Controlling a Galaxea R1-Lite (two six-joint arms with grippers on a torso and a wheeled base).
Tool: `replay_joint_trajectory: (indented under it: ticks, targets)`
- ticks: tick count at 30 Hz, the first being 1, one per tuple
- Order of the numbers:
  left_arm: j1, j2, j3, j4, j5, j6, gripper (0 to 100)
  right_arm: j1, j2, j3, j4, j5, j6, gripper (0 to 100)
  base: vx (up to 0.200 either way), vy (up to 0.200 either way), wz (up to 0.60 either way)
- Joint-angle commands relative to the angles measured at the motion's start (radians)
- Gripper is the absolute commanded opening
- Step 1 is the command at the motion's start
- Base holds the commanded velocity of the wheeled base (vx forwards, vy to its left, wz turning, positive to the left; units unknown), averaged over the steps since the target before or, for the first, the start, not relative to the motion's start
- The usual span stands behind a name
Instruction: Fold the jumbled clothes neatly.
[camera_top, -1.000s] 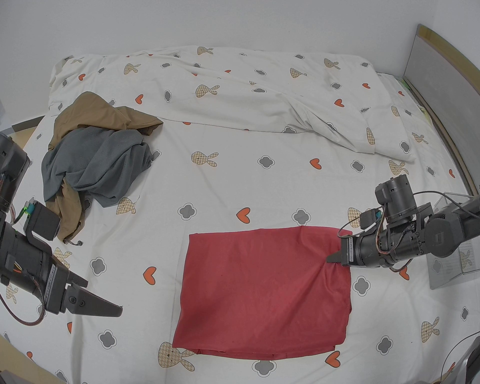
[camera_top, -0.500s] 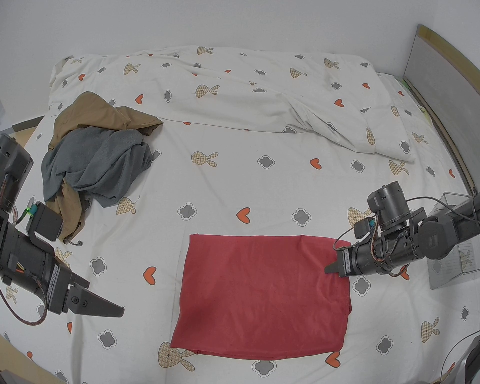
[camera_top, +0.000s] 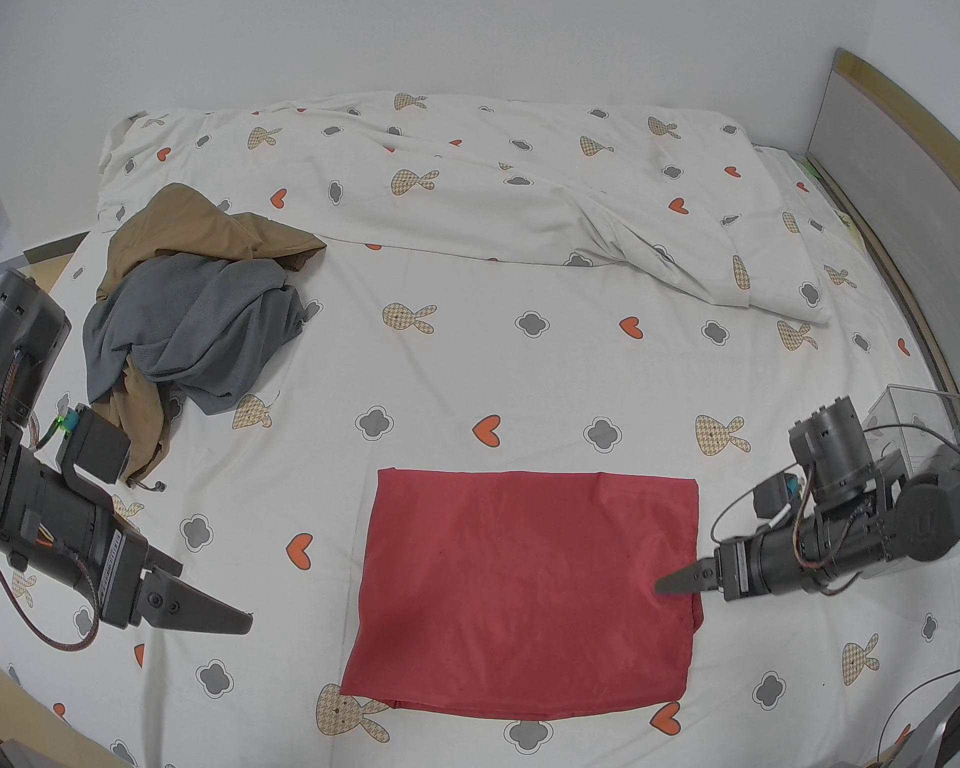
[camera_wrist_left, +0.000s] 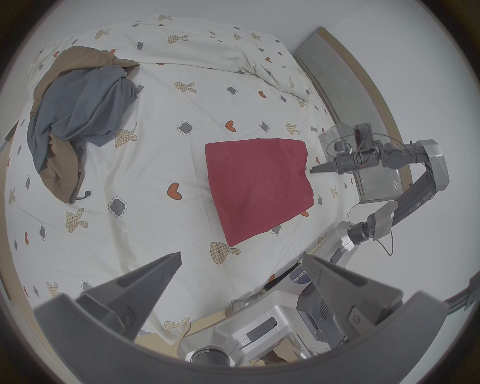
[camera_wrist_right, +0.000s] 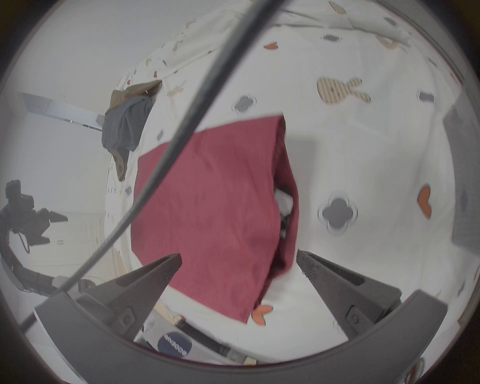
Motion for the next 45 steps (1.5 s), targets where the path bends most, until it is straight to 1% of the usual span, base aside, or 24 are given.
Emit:
replay_joint_trajectory:
  ticks: [1, 6, 9, 10, 11, 13, 16, 25, 26, 34, 39, 41, 42, 45]
  targets:
    - [-0.002, 0.003, 0.003, -0.003, 0.0, 0.0, 100, 0.012, -0.076, 0.16, -0.008, 0.048, 0.018, 100, 0.0, 0.0, 0.0]
    - [-0.004, 0.006, 0.004, -0.003, 0.0, 0.0, 100, 0.032, -0.013, 0.192, -0.019, 0.097, 0.019, 100, 0.0, 0.0, 0.0]
    - [-0.004, 0.006, 0.006, -0.003, 0.0, 0.0, 100, 0.052, 0.008, 0.194, -0.082, 0.101, 0.026, 100, 0.0, 0.0, 0.0]
    - [-0.004, 0.006, 0.006, -0.003, 0.0, 0.0, 100, 0.052, 0.008, 0.194, -0.082, 0.101, 0.026, 100, 0.0, 0.0, 0.0]
    - [-0.004, 0.006, 0.006, -0.003, 0.0, 0.0, 100, 0.069, 0.039, 0.194, -0.113, 0.108, 0.044, 100, 0.0, 0.0, 0.0]
    - [-0.004, 0.006, 0.004, -0.003, 0.0, 0.0, 100, 0.091, 0.069, 0.191, -0.131, 0.109, 0.065, 100, 0.0, 0.0, 0.0]
    - [-0.004, 0.006, 0.006, -0.003, 0.0, 0.0, 100, 0.114, 0.117, 0.191, -0.145, 0.109, 0.073, 100, 0.0, 0.0, 0.0]
    - [-0.004, 0.009, 0.006, -0.003, 0.0, 0.0, 100, 0.115, 0.109, 0.175, -0.145, 0.108, 0.073, 100, 0.0, 0.0, 0.0]
    - [-0.002, 0.009, 0.006, -0.003, 0.0, 0.0, 100, 0.112, 0.109, 0.171, -0.145, 0.109, 0.075, 0, 0.0, 0.0, 0.0]
    - [-0.002, 0.007, 0.009, -0.003, 0.0, 0.0, 100, 0.092, 0.105, 0.16, -0.14, 0.105, 0.075, 0, 0.0, 0.0, 0.0]
    - [-0.002, 0.009, 0.011, -0.003, 0.0, -0.002, 100, 0.029, 0.013, 0.164, -0.128, 0.098, 0.073, 0, 0.0, 0.0, 0.0]
    - [-0.002, 0.01, 0.011, -0.006, 0.0, -0.002, 100, -0.007, -0.032, 0.155, -0.097, 0.095, 0.072, 0, 0.0, 0.0, 0.0]
    - [-0.002, 0.01, 0.011, -0.006, 0.0, -0.002, 100, -0.007, -0.032, 0.155, -0.097, 0.095, 0.072, 0, 0.0, 0.0, 0.0]
    - [-0.004, 0.015, 0.014, -0.012, 0.0, 0.0, 100, -0.035, -0.067, 0.115, 0.004, 0.091, 0.064, 0, 0.0, 0.0, 0.0]
